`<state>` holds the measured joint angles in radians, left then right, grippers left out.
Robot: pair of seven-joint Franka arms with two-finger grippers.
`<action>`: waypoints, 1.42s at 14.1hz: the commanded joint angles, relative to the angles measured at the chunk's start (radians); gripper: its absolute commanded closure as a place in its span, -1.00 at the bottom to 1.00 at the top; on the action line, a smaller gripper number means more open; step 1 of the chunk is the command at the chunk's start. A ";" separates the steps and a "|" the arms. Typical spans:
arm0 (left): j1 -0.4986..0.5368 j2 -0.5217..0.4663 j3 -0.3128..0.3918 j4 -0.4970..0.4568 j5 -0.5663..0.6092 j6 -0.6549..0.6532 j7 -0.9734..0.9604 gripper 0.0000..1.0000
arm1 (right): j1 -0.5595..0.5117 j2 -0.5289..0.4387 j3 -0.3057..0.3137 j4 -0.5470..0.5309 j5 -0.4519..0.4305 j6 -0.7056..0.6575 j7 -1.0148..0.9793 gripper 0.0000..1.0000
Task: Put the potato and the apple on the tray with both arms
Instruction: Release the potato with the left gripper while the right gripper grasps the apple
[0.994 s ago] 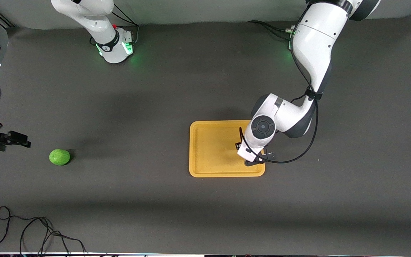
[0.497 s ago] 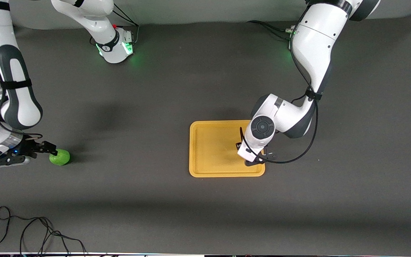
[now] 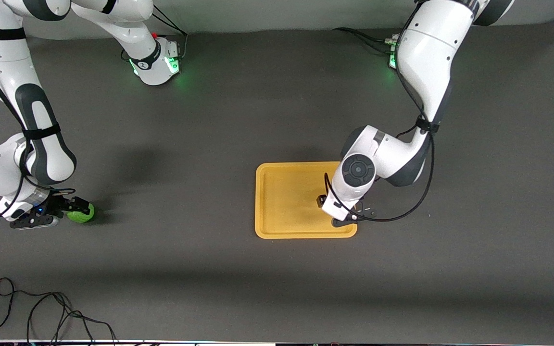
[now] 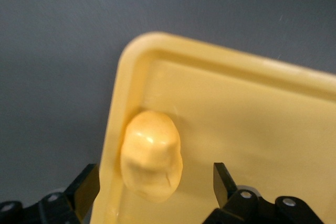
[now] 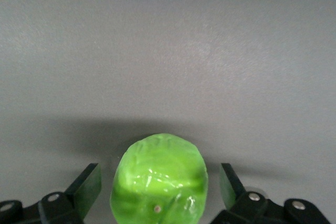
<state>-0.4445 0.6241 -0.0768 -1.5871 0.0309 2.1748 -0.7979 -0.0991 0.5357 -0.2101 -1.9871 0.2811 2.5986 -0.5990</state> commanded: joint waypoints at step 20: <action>0.417 -0.578 0.002 -0.254 0.060 -0.418 0.531 -0.94 | 0.229 -0.197 -0.006 0.649 -0.255 -0.954 0.367 -0.08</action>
<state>-0.0584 0.1010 -0.0665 -1.7888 0.0883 1.7547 -0.3100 0.0217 0.3025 -0.2116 -1.4109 0.0631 1.6908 -0.3772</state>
